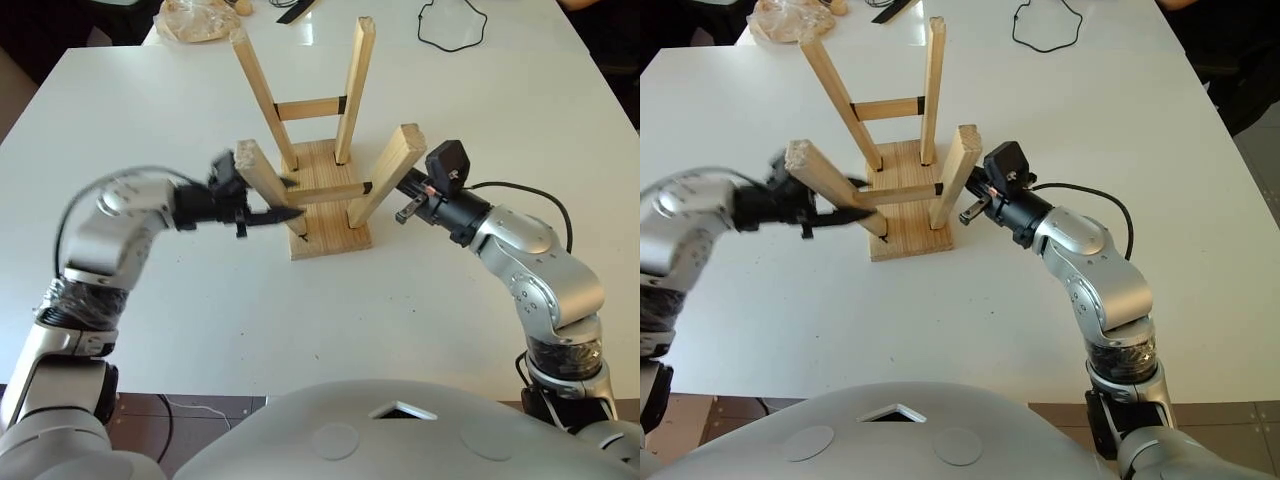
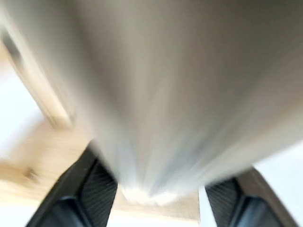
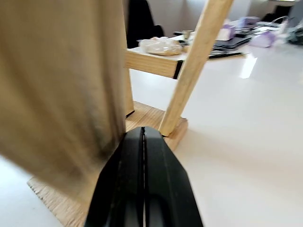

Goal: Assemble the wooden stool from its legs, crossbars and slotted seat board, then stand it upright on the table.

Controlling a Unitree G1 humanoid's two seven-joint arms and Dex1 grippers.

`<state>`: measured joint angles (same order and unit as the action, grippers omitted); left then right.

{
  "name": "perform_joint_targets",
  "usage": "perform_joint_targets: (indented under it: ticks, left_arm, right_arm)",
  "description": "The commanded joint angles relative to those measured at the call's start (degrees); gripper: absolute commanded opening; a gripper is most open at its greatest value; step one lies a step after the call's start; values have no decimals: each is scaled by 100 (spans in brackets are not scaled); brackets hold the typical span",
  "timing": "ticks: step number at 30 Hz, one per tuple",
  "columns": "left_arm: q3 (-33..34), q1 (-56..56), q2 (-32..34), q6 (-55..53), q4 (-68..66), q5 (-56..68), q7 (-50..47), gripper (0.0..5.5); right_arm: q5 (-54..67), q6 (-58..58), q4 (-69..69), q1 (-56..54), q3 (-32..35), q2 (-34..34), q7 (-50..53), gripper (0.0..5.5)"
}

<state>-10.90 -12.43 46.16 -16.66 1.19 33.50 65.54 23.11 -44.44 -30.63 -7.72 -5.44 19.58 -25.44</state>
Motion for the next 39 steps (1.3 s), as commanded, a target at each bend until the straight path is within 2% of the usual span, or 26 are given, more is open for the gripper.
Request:
perform_joint_targets:
  ticks: [1, 6, 10, 12, 15, 17, 20, 22, 26, 30, 32, 36, 39]
  left_arm:
    - [294, 112, 201, -4, 256, -301, -11, 310]
    - [990, 1037, 584, 319, 545, -825, -326, 310]
    - [2080, 2174, 207, -152, 1039, -659, -1372, 310]
    - [2492, 2534, -435, -582, 1592, -487, -2417, 310]
    - [2931, 2460, -2377, -1419, 2532, -724, -5478, 281]
    - [2577, 2563, -3275, -1534, 3397, -1268, -6661, 251]
    - [1603, 2531, -3774, -1720, 4313, -2021, -7311, 207]
    - [1069, 2482, -3970, -2005, 4822, -2365, -7622, 168]
    - [312, 2542, -3833, -2423, 5649, -2892, -7735, 108]
    - [60, 2667, -3834, -2481, 5880, -3087, -7809, 38]
    - [-106, 2598, -3859, -2528, 5880, -3118, -7771, 3]
    - [-10, 2517, -3931, -2790, 5787, -3196, -7702, 3]
    - [347, 2536, -3939, -2752, 5701, -3391, -7813, 3]
  right_arm:
    - [213, 145, 126, -23, 415, -56, 11, 0]
    - [-152, 361, 100, 288, 366, -127, 385, 0]
    - [-1249, 874, 122, 777, 312, -45, 1262, 0]
    - [-1671, 953, -203, 1086, 149, -153, 1648, 0]
    - [-2260, 821, -994, 1225, -305, -488, 2276, 0]
    - [-2610, 668, -1409, 1157, -682, -628, 2559, 0]
    - [-3095, 511, -1735, 1116, -1277, -813, 2859, 0]
    - [-3468, 447, -1807, 1114, -1677, -927, 3037, 0]
    - [-4085, 139, -2153, 1161, -2435, -1097, 3218, 0]
    - [-4618, -308, -2295, 990, -3176, -1432, 3257, 0]
    - [-4736, -392, -2174, 903, -3342, -1589, 3268, 0]
    - [-4802, -544, -1980, 870, -3138, -1691, 3275, 0]
    - [-5073, -569, -2099, 970, -2652, -1550, 3371, 0]
